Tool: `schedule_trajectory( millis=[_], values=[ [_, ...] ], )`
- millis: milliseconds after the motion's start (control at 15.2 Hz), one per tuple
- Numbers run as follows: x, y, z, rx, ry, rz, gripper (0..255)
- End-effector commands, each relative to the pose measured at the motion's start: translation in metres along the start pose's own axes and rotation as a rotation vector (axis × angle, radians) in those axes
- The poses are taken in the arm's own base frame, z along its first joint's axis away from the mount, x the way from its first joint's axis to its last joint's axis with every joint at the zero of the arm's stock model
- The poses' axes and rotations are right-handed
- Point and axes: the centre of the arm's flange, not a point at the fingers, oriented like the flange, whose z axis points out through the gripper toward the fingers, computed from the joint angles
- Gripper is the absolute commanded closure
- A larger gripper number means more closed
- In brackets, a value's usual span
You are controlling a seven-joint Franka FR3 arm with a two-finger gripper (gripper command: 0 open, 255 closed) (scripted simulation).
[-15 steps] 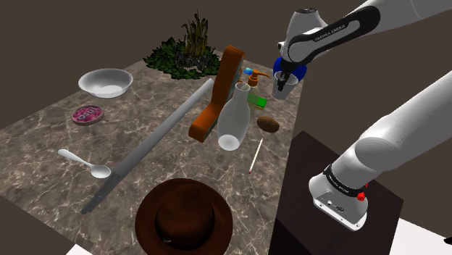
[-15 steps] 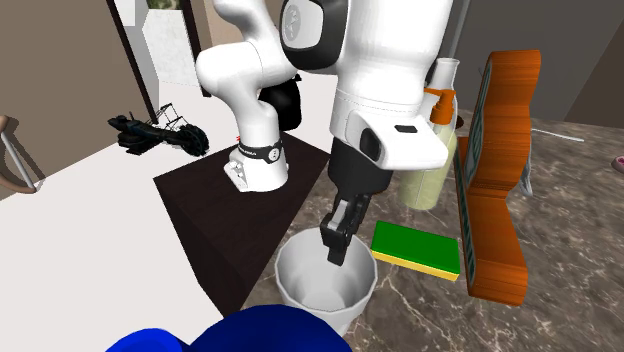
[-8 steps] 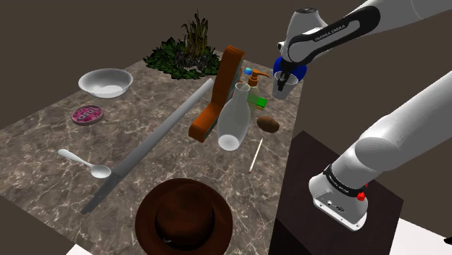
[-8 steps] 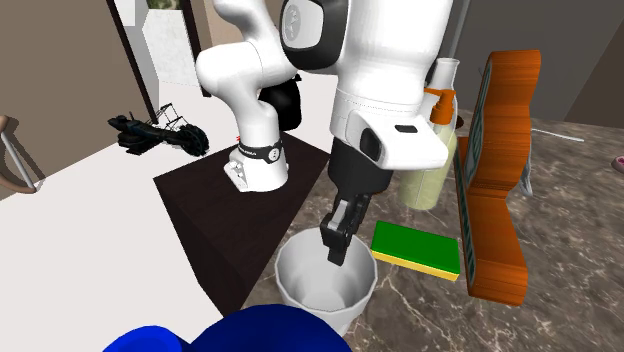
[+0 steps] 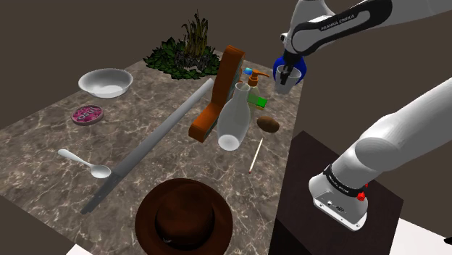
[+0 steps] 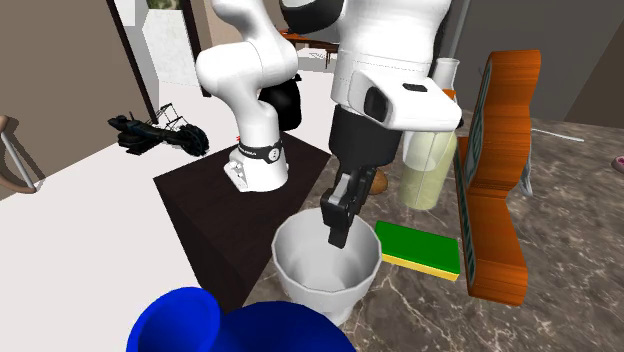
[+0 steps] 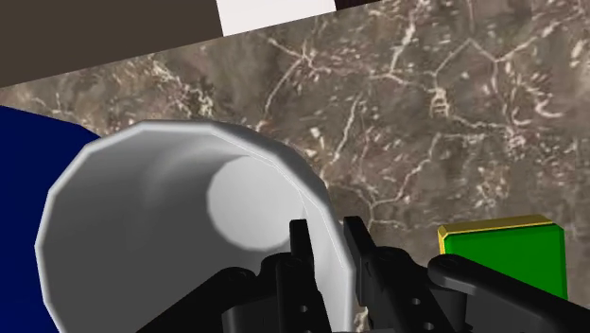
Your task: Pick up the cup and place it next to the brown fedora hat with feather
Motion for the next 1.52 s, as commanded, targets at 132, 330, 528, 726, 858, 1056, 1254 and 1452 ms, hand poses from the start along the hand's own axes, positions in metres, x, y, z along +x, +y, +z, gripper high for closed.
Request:
schedule_trajectory(
  millis=[132,330,528,726,858,1056,1254,1452],
  values=[
    [-0.001,0.005,-0.021,0.0,0.0,0.0,255],
    [-0.002,0.008,-0.037,0.0,0.0,0.0,255],
    [-0.002,0.011,-0.052,0.0,0.0,0.0,255],
    [-0.003,0.014,-0.068,0.0,0.0,0.0,255],
    [-0.004,0.016,-0.078,0.0,0.0,0.0,255],
    [-0.005,0.019,-0.094,0.0,0.0,0.0,255],
    [-0.006,0.022,-0.109,0.0,0.0,0.0,255],
    [-0.006,0.025,-0.125,0.0,0.0,0.0,255]
  ],
)
